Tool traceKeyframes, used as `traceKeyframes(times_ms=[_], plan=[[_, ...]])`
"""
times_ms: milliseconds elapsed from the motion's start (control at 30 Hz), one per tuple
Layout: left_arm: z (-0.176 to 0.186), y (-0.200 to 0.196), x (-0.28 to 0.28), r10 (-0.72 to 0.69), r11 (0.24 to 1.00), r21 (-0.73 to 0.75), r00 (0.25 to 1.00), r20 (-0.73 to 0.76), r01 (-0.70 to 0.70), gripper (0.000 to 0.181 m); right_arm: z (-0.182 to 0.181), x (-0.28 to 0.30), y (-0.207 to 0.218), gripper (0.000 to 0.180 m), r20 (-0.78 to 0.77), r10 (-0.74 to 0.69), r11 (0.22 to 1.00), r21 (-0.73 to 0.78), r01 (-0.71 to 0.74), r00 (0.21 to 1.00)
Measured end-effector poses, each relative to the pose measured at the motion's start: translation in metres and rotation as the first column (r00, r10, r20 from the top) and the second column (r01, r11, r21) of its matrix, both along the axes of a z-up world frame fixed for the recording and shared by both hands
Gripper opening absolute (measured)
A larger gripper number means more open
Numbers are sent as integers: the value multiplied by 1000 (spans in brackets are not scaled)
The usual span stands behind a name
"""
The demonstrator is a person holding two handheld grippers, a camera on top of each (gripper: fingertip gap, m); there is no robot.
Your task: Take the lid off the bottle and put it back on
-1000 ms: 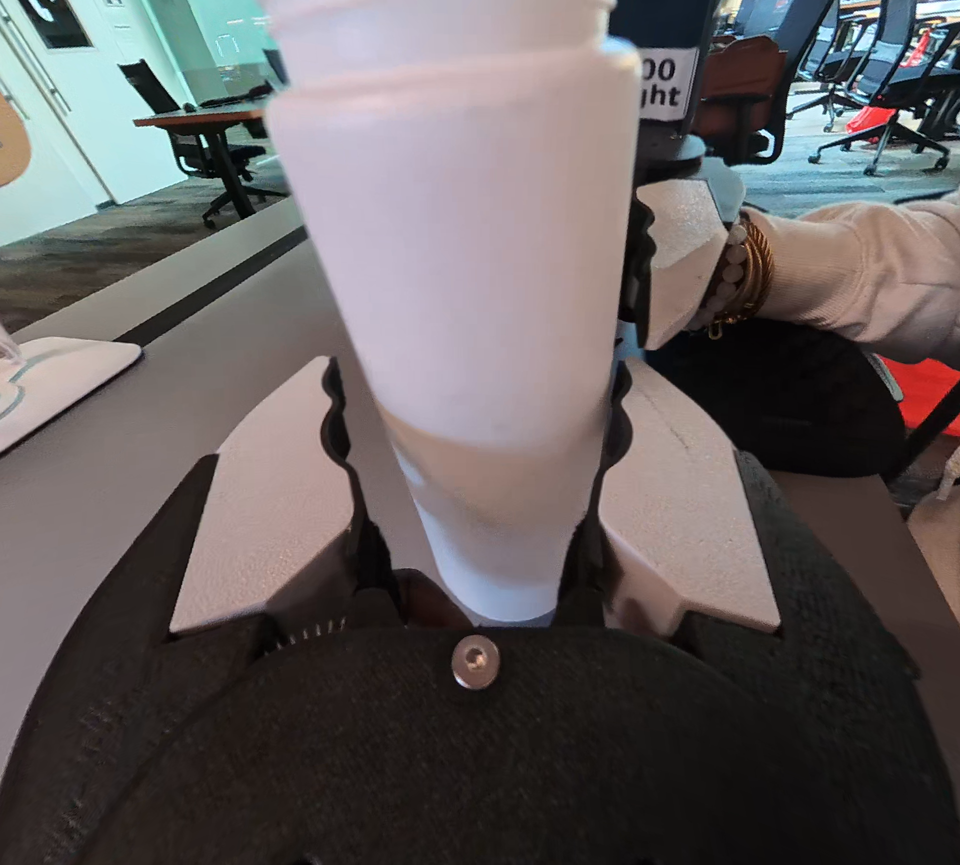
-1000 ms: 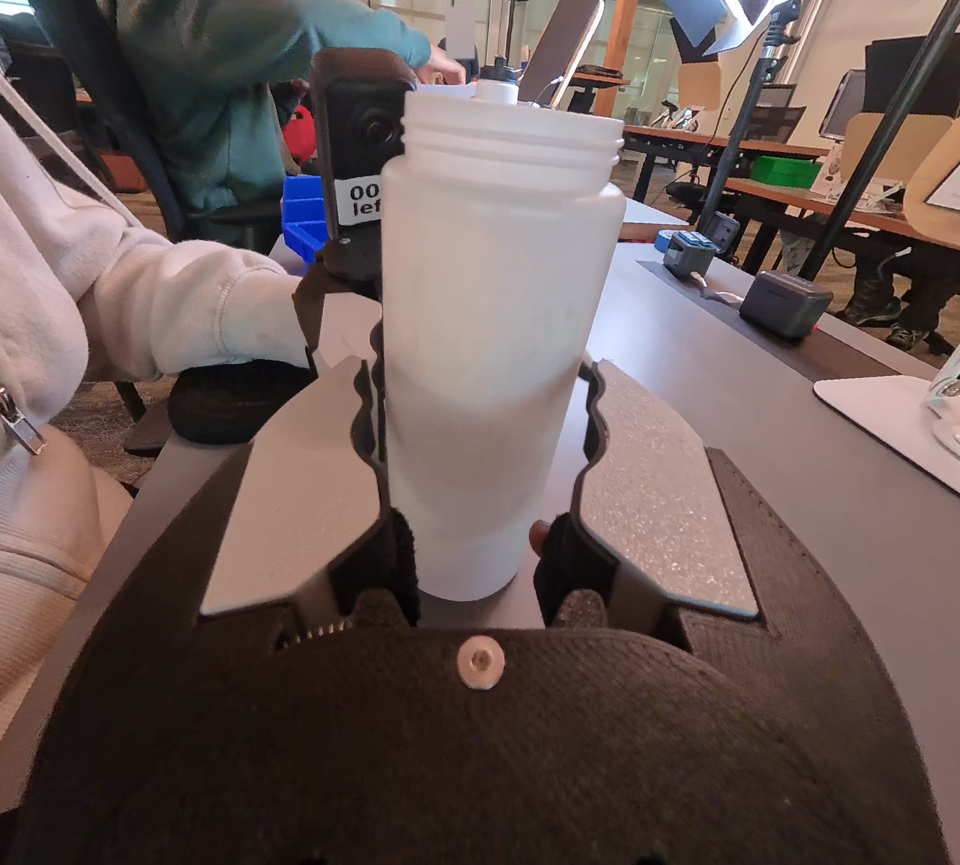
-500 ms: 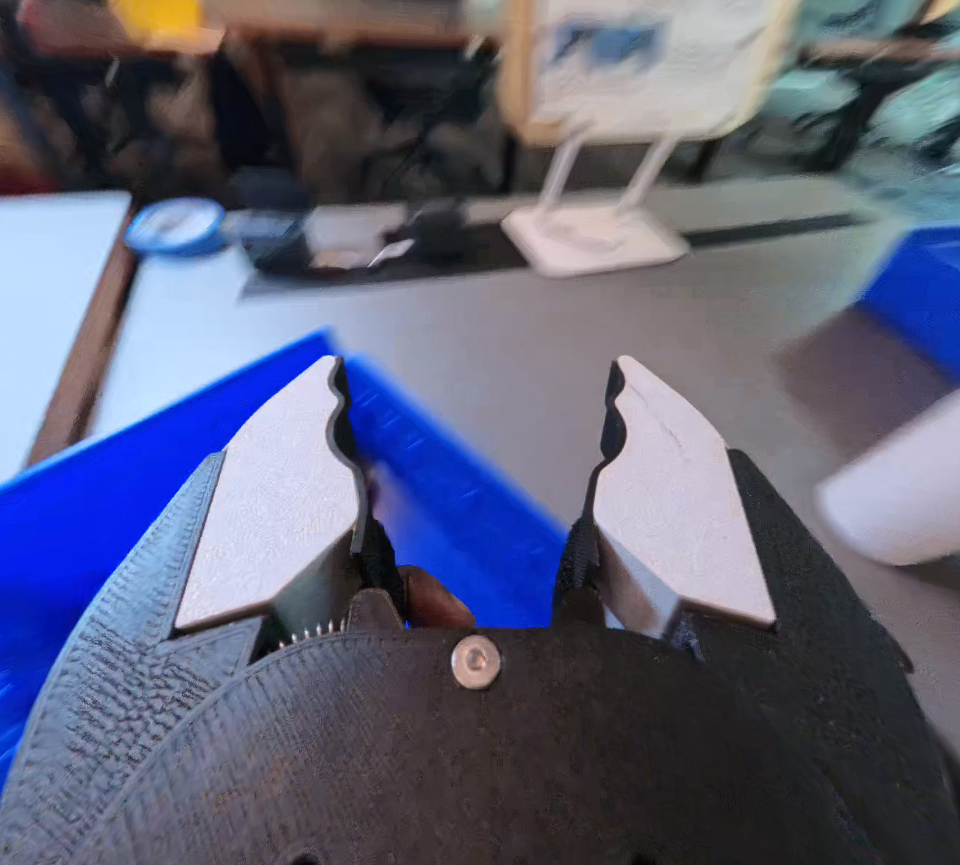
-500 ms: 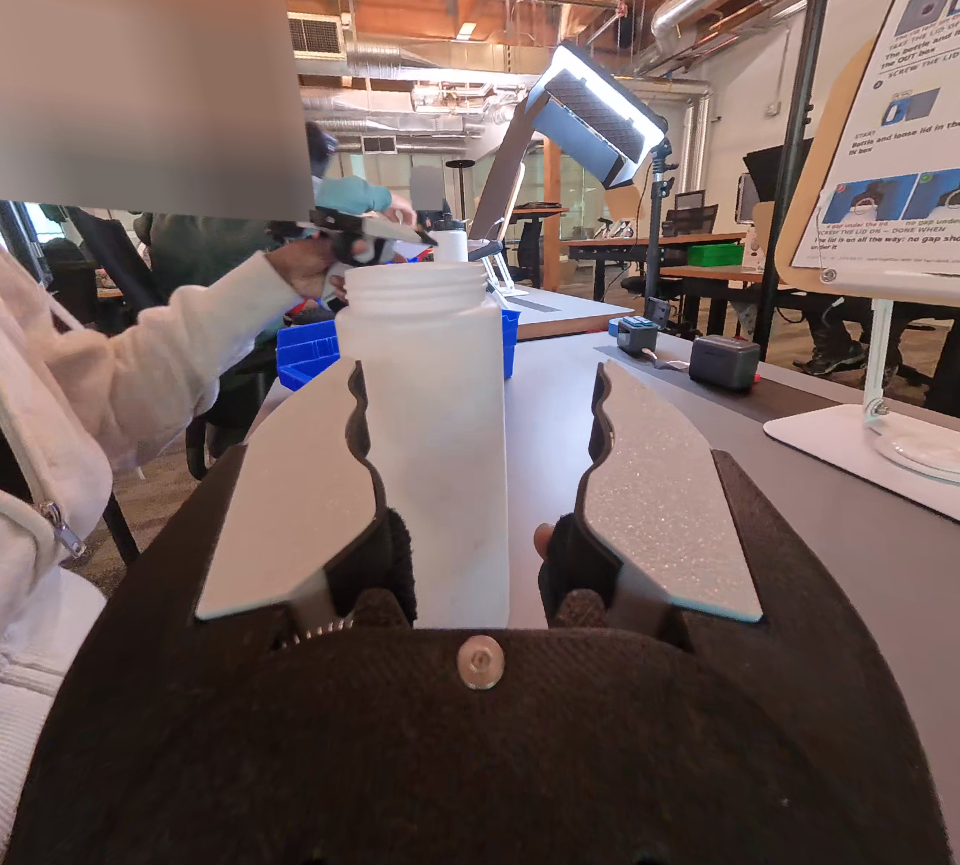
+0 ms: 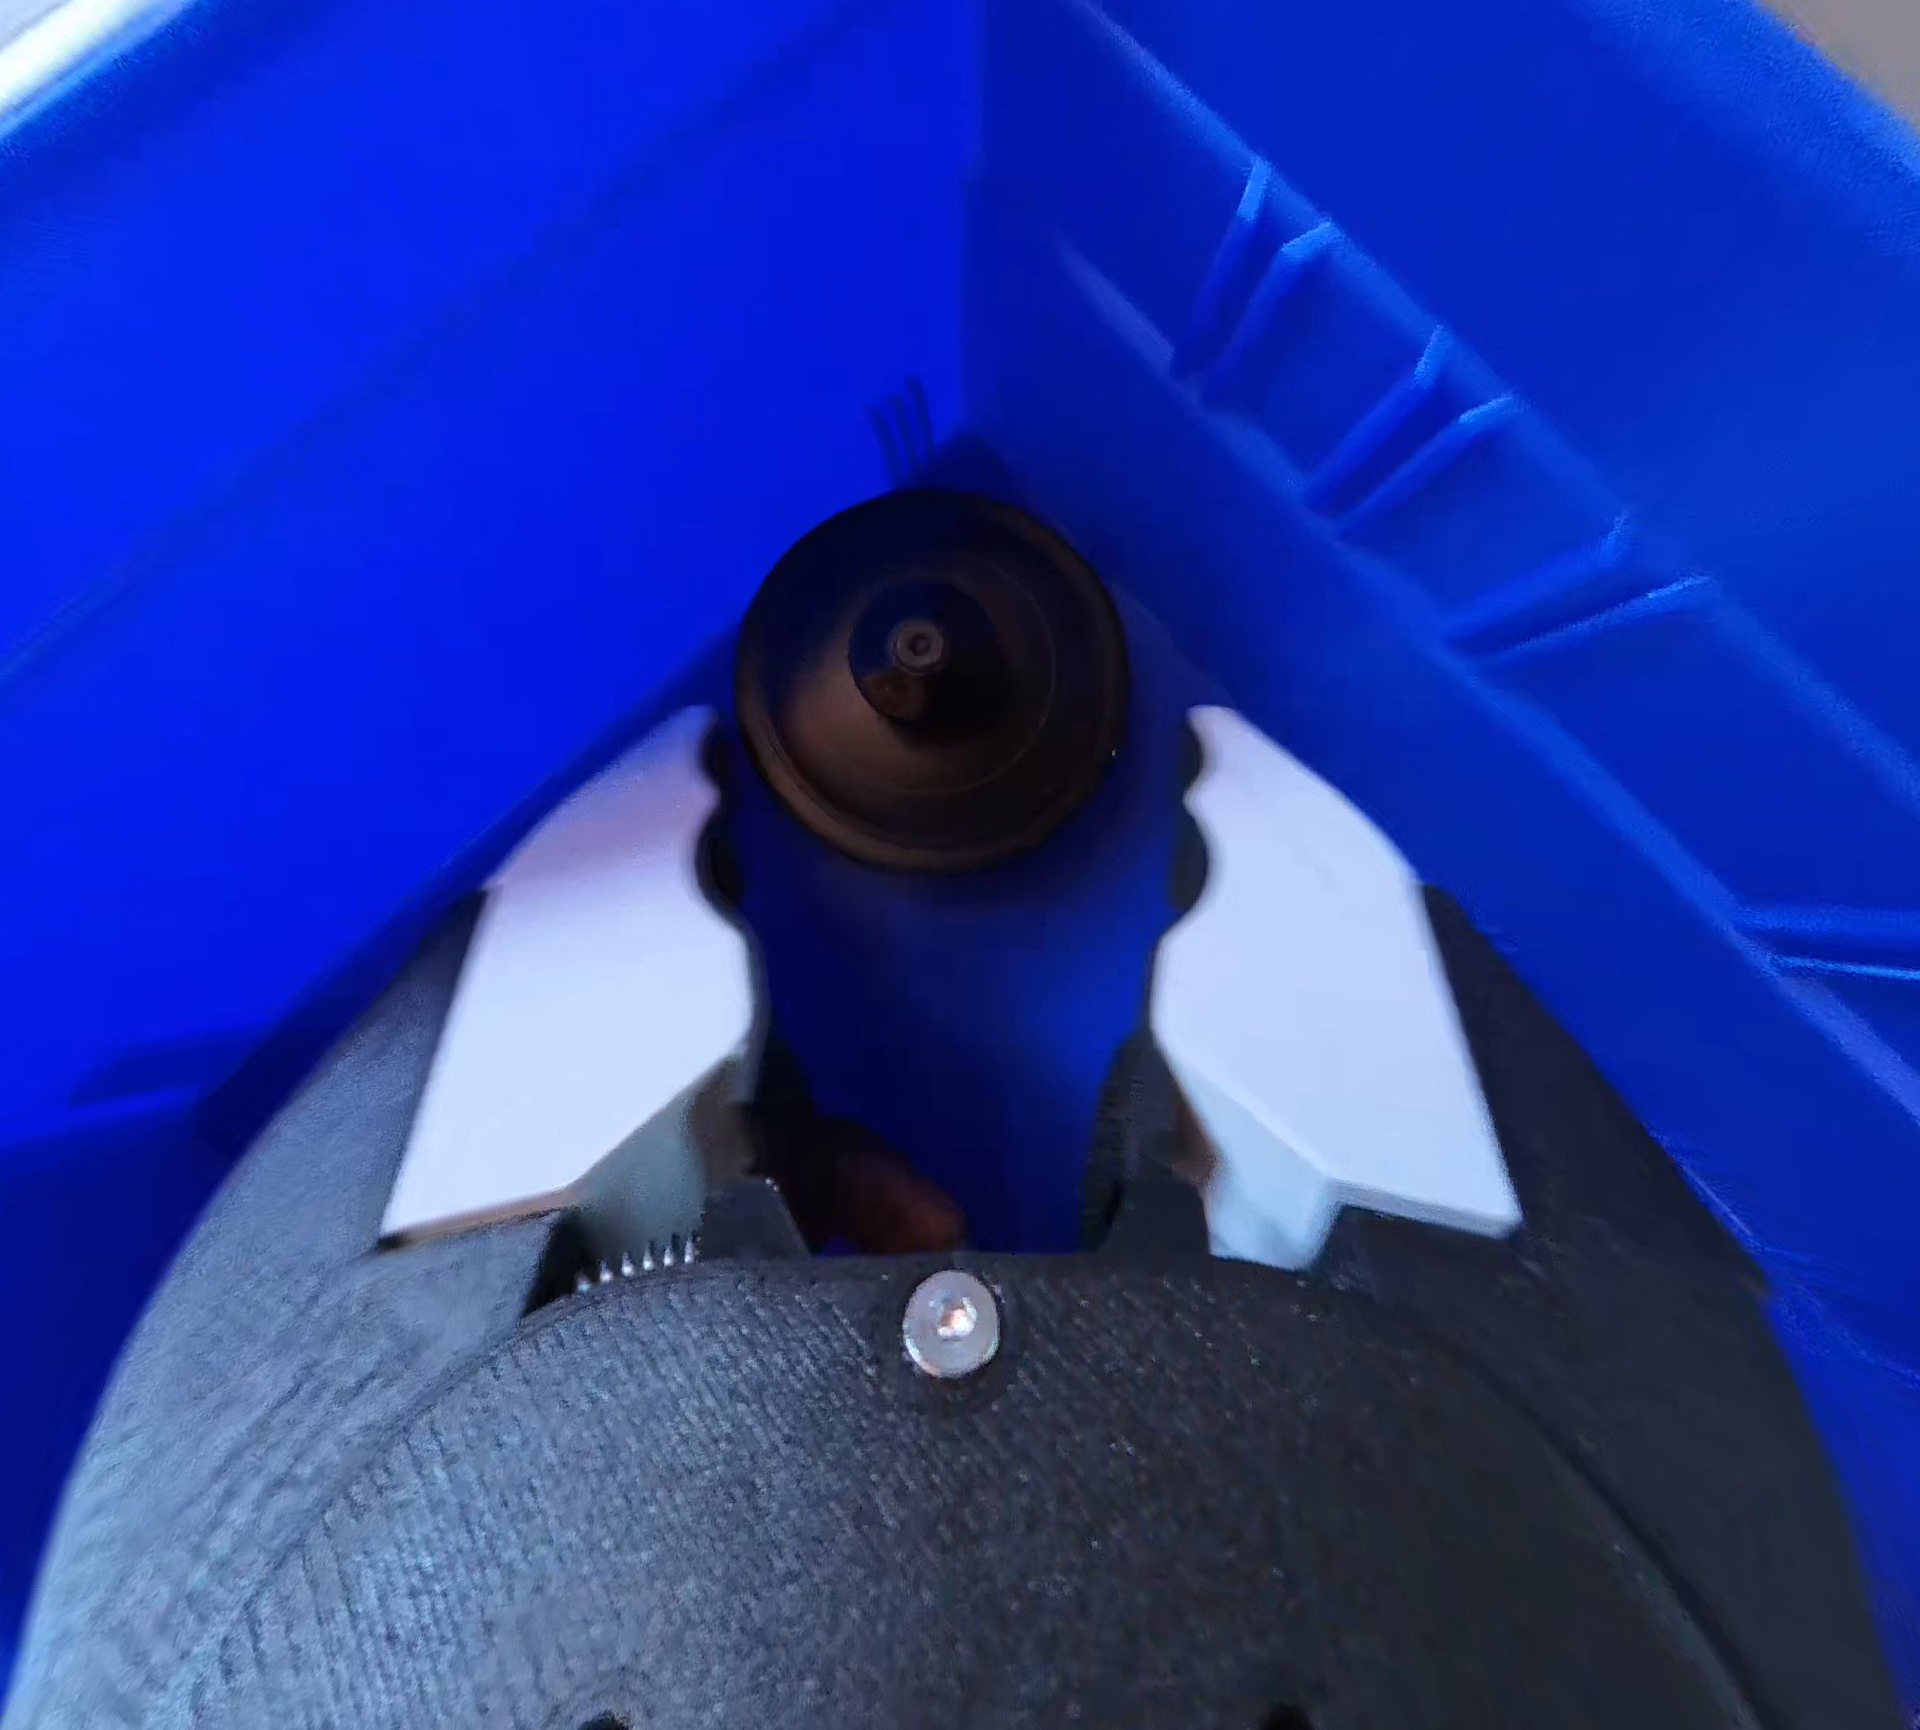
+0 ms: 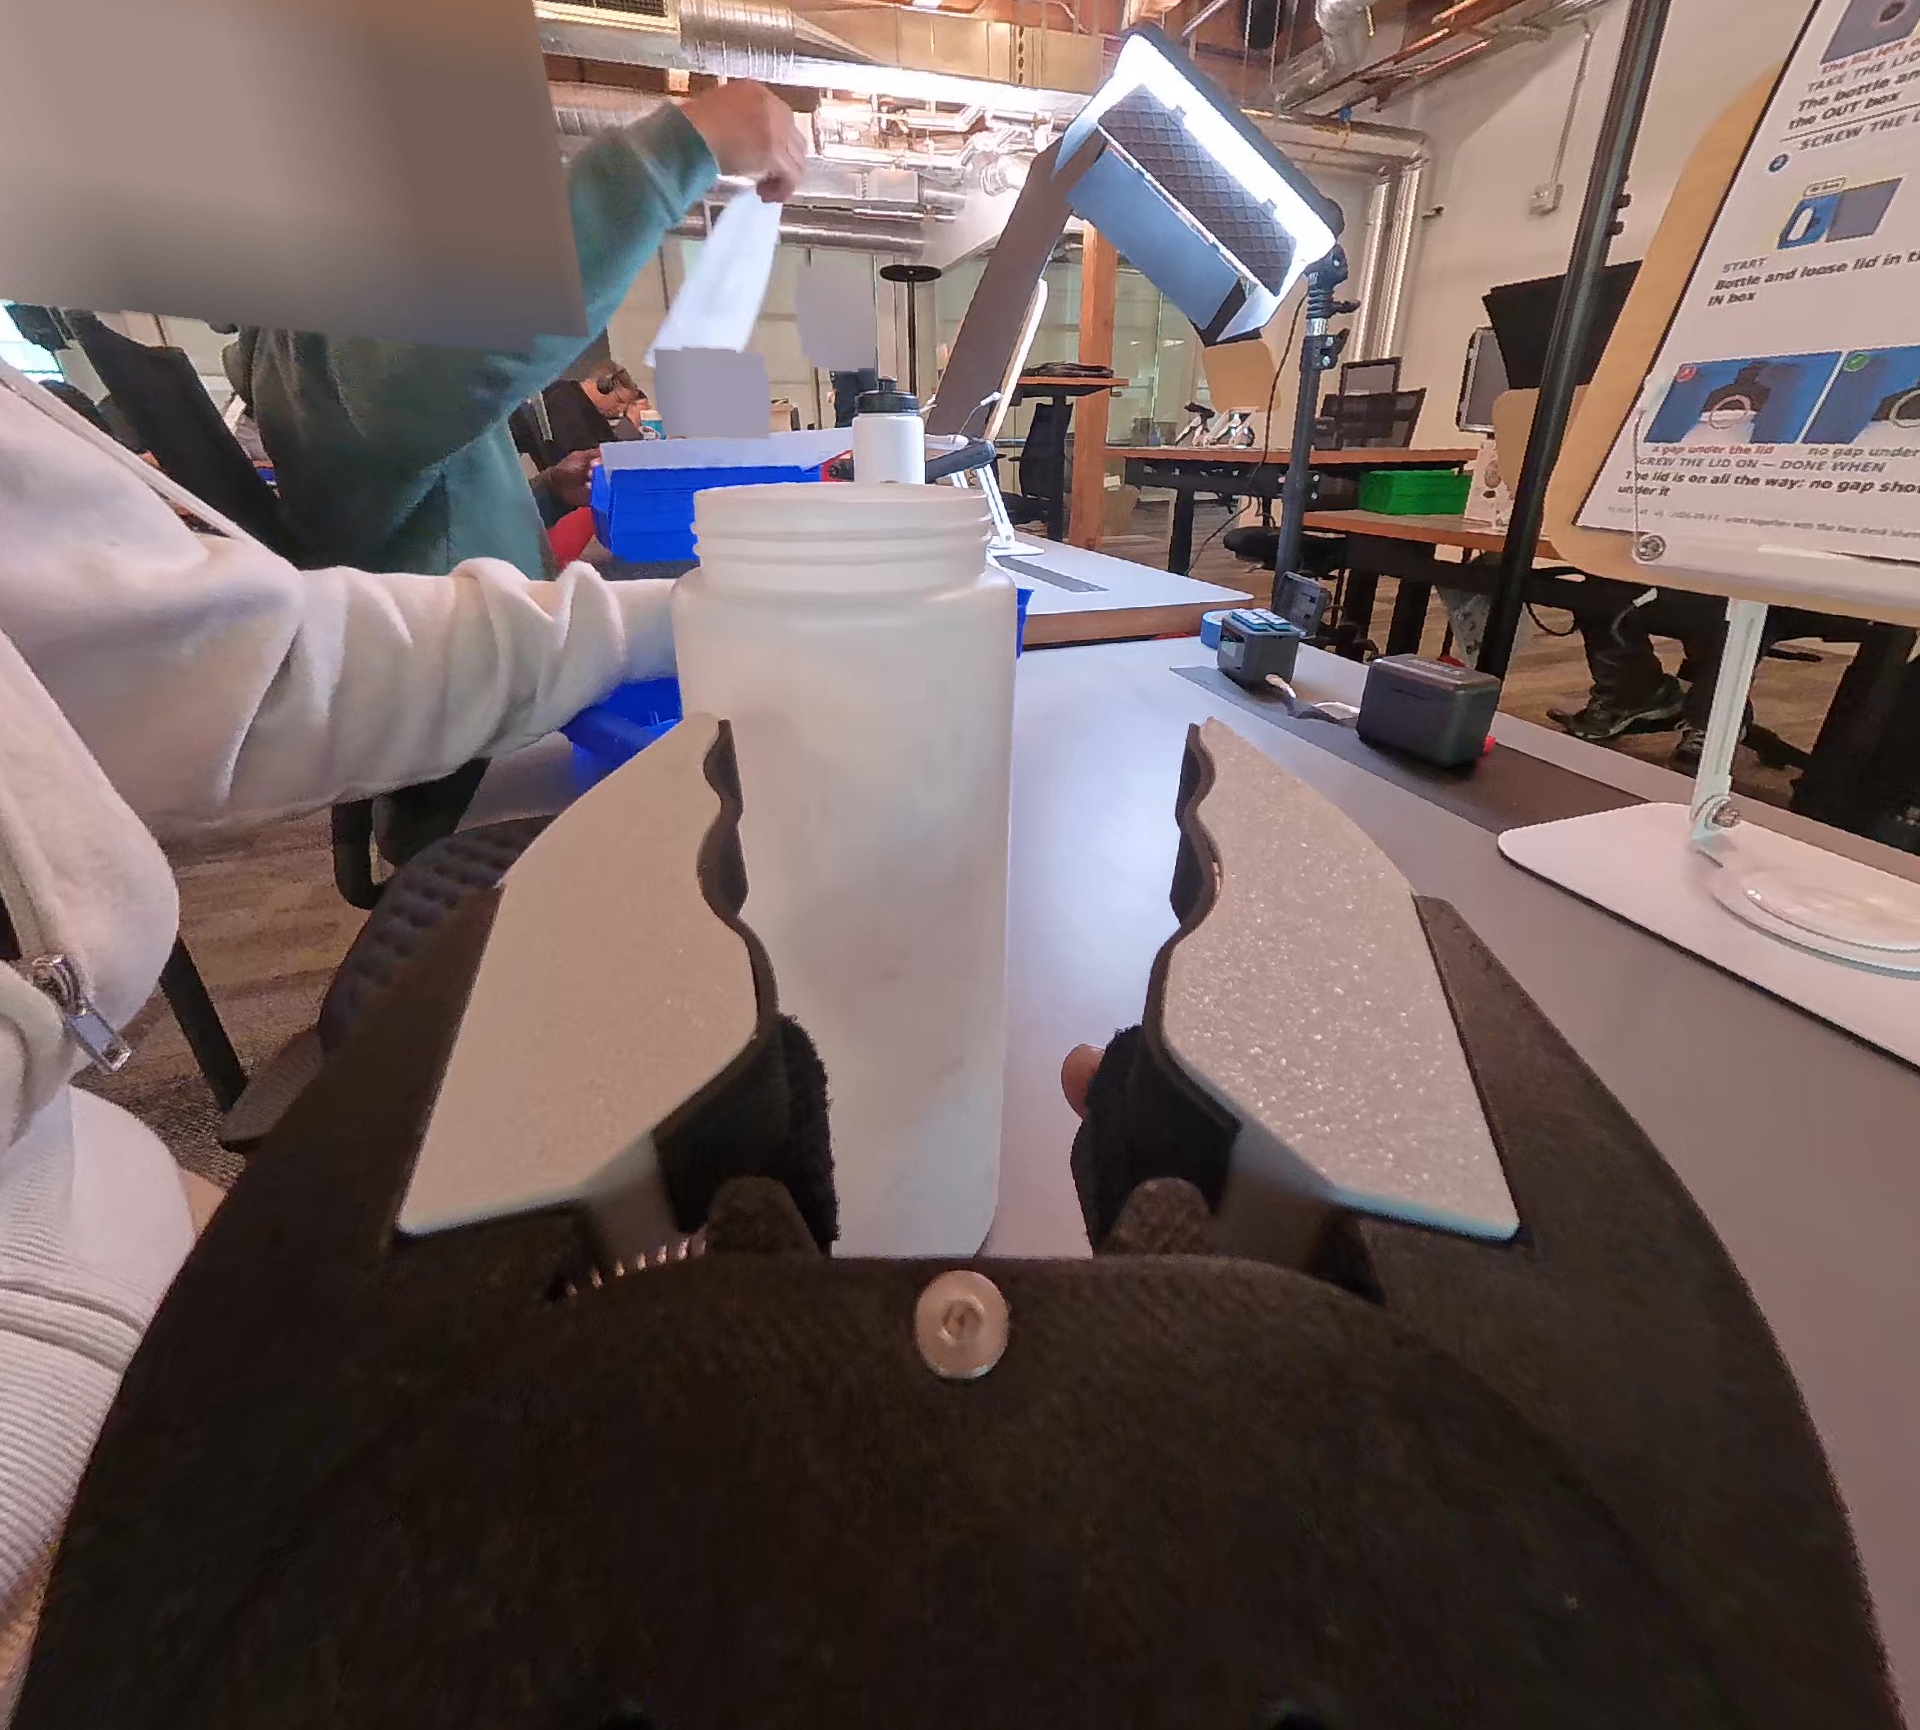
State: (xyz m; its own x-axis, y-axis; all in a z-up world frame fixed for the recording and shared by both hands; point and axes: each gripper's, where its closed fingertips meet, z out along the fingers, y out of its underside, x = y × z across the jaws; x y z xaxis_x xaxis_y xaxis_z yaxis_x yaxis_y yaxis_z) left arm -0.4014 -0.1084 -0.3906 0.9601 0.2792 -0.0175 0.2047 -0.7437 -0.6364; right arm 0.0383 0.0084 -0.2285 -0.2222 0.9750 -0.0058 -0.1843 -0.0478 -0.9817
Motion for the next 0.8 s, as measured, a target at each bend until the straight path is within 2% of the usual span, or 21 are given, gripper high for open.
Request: traceKeyframes(times_ms=[33,200,300,367,467,567,667,800], plan=[[1,-1,0,-2,1000,6,1000,-6,2,69,0,0,1,81,-1,-2,1000,-2,2,1000],[23,-14,3,6,999,54,990,-137,1,68,-1,-1,1,80,5,-1,1000,-8,1,1000],[68,-20,16,17,984,176,960,-278,33,68,-5,-2,-1,80,22,-4,1000,11,4,1000],[108,-22,38,5,956,275,928,-372,105,68,-6,-3,-2,80,32,-10,999,32,9,999],[166,-24,91,-40,884,378,850,-525,276,68,-8,-4,-2,80,47,-27,997,72,24,999],[202,-20,154,-109,805,389,757,-645,447,67,-4,-3,-3,79,44,-61,990,132,55,997],[213,-15,206,-177,769,304,644,-744,562,68,15,2,-13,65,1,-103,972,213,100,995],[213,-3,267,-239,740,170,491,-838,650,68,49,3,-49,42,-40,-147,933,327,152,988]])
